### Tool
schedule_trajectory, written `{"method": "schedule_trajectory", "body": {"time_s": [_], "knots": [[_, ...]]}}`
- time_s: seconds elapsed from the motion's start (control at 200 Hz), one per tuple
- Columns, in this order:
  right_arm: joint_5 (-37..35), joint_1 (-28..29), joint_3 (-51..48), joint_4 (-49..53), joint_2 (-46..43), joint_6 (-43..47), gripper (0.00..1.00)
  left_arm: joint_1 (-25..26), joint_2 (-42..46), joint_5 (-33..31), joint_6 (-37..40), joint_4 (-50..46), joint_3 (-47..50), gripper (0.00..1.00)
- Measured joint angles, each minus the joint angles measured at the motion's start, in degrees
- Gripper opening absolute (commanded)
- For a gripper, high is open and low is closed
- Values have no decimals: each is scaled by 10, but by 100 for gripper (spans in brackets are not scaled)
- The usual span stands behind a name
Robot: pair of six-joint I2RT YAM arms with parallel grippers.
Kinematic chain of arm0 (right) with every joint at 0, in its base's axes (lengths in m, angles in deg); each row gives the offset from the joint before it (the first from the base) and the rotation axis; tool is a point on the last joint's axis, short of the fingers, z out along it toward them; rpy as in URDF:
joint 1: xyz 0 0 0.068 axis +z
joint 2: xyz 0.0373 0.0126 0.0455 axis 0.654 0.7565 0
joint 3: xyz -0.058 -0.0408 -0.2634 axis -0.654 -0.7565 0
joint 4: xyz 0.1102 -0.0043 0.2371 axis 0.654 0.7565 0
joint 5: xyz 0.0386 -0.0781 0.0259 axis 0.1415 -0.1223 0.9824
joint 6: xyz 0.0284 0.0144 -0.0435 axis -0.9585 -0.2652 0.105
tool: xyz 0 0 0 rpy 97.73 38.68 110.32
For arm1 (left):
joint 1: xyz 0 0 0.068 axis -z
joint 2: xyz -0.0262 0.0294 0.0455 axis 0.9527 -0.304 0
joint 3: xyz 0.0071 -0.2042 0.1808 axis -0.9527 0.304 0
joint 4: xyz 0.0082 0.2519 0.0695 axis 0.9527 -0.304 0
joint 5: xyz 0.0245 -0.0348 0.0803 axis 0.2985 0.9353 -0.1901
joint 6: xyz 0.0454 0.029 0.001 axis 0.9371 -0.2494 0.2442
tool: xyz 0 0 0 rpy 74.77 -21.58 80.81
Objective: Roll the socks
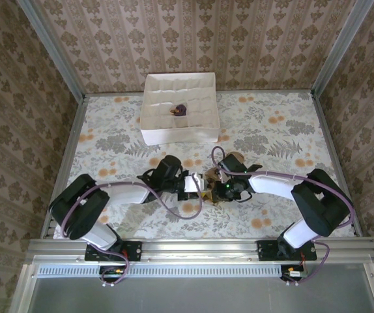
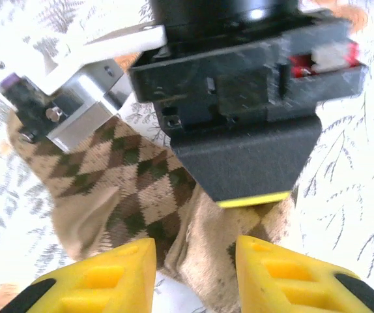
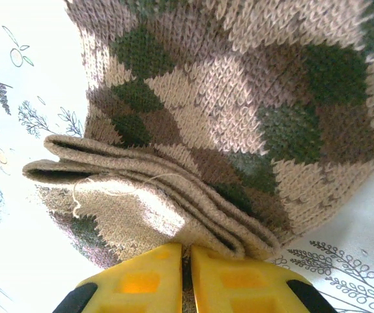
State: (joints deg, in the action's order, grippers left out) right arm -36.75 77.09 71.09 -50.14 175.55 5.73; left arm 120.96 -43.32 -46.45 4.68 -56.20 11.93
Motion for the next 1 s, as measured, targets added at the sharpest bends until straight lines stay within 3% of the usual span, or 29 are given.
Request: {"method": "schedule_trajectory", "body": {"time_s": [0.235,0.575,0.62,0.725,0.86,1.0], "knots": [[0,0,2,4,2,2,14,40,-8,-64,110,15,31,39],[4,-2,2,5,3,6,12,57,-68,-92,167,-5,1,38],[6,-2,1,4,3,6,12,57,-75,-88,170,-17,-8,33],[8,-3,-9,-7,-8,11,13,59,-86,-89,175,-59,-36,0],[4,-1,-46,-34,-52,25,26,61,-91,-90,174,-148,-88,0],[-16,4,-105,-35,-153,36,30,60,-92,-67,152,-237,-122,0]]}}
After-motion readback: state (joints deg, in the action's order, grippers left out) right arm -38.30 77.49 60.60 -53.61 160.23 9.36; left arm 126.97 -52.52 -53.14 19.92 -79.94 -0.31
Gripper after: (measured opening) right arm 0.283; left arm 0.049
